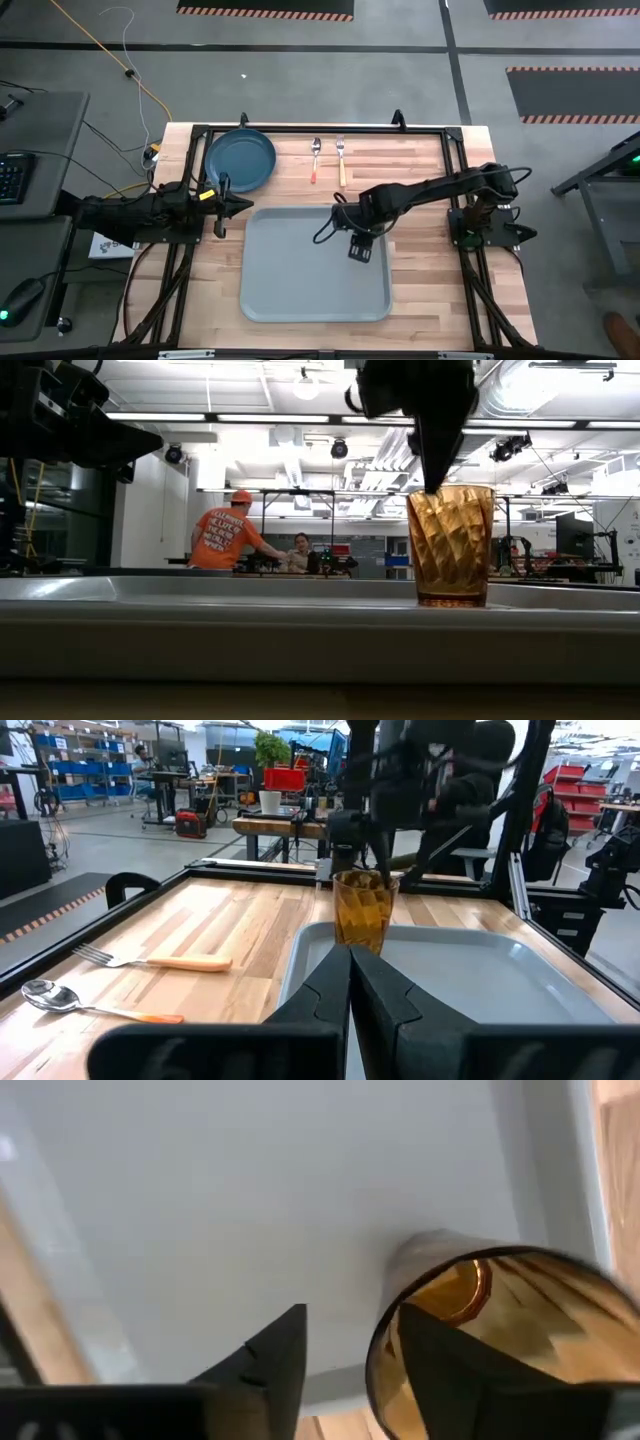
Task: Pick and place plate/cup/fork/spoon on tray
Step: Put the brown glass on the gray serving tray, then put the blue plate on the gray serving tray to the bottom left of the brown glass
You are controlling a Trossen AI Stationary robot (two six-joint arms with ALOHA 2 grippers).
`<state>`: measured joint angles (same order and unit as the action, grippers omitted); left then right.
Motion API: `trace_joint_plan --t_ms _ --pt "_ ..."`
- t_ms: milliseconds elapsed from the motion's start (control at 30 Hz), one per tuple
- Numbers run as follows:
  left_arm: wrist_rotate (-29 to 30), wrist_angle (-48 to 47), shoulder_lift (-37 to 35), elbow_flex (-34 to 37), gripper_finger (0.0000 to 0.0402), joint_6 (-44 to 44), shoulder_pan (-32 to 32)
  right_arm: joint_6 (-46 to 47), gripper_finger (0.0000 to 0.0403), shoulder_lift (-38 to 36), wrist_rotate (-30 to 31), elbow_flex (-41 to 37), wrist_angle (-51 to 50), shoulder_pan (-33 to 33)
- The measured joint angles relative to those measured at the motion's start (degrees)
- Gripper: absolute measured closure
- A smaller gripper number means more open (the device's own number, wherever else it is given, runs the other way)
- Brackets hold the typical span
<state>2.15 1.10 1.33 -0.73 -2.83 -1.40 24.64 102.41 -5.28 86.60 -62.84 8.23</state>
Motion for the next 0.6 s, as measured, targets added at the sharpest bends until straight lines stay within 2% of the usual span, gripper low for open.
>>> trace_joint_plan --t_ms 133,233,333,467,600 --pt "0.0 0.0 0.0 0.0 0.0401 0.0 0.0 -3.1 0.0216 0.0 -0.7 5.7 -6.6 0.0" --pt "0.0 0.0 0.0 0.0 0.0401 -0.2 0.0 -5.1 0.0209 -0.1 1.4 10.1 -12.8 0.0" --pt "-0.1 0.0 0.0 0.0 0.0401 -5.7 0.0 -4.8 0.0208 -1.9 3.8 12.4 -17.3 -0.4" --pt "0.0 1.2 0.0 0.0 0.0401 -18.5 0.0 0.2 0.0208 -8.3 7.9 9.6 -21.8 -2.4" --pt "2.7 7.3 0.0 -0.1 0.04 -26.0 0.0 8.7 0.0208 -18.8 12.4 1.7 -21.5 -5.3"
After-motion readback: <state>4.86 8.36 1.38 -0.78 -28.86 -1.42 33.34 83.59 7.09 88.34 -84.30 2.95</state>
